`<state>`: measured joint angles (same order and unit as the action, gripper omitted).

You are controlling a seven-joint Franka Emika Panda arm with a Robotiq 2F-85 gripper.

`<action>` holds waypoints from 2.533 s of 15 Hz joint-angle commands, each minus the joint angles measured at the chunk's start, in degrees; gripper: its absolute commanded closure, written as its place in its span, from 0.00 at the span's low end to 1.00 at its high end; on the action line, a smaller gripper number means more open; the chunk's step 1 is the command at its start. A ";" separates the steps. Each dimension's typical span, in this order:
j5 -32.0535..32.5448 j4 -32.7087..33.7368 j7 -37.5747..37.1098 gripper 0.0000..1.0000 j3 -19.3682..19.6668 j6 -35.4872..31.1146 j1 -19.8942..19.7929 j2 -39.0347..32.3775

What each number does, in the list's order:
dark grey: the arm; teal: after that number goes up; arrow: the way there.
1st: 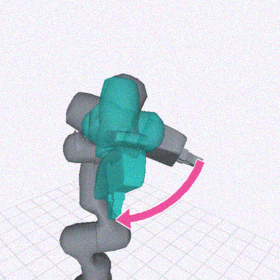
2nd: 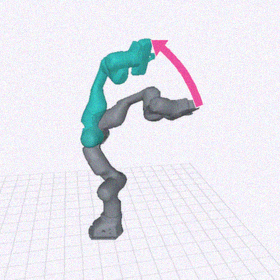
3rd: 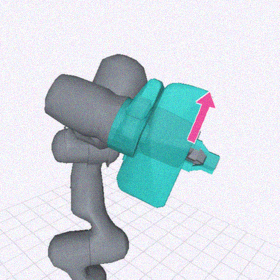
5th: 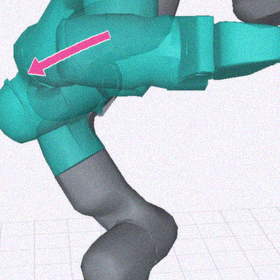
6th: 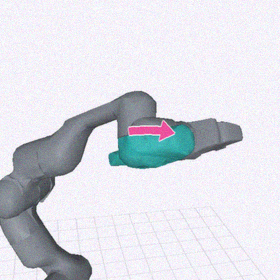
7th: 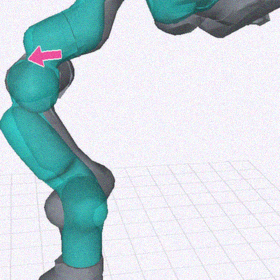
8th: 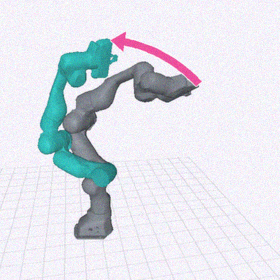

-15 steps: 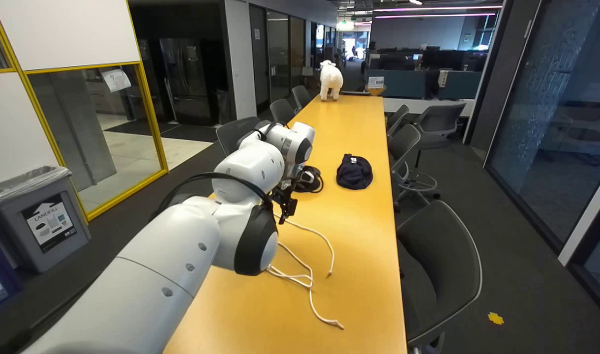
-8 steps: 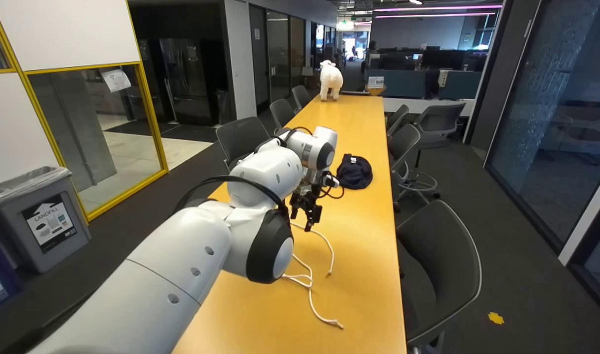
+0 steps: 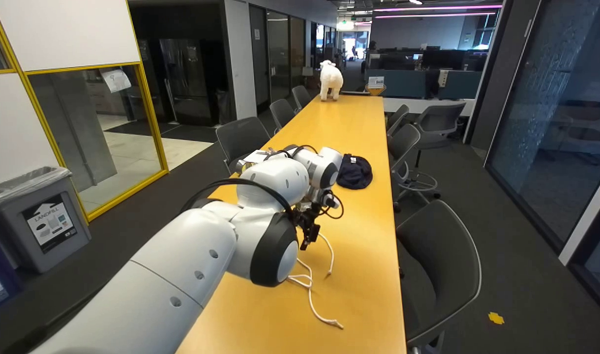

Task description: Separate the two white ropes

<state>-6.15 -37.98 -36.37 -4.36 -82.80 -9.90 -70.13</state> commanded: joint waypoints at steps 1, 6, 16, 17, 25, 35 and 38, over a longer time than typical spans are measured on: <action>-1.58 -11.03 -1.74 0.00 -0.96 -5.58 0.74 5.96; 0.27 -23.75 -1.23 0.00 0.04 -20.38 3.25 12.45; 1.04 -48.12 -0.34 0.00 5.65 -33.92 11.03 27.51; 0.88 -50.76 -0.61 0.00 5.74 -35.30 11.66 29.10; 0.65 -73.01 -4.25 0.00 5.94 -51.08 16.91 41.42; 3.22 -93.56 -14.69 0.00 10.53 -68.11 18.72 52.19; 1.99 -90.57 -12.52 0.00 10.46 -66.21 16.34 50.48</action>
<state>-3.23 -129.90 -49.85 6.22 -150.05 8.20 -19.94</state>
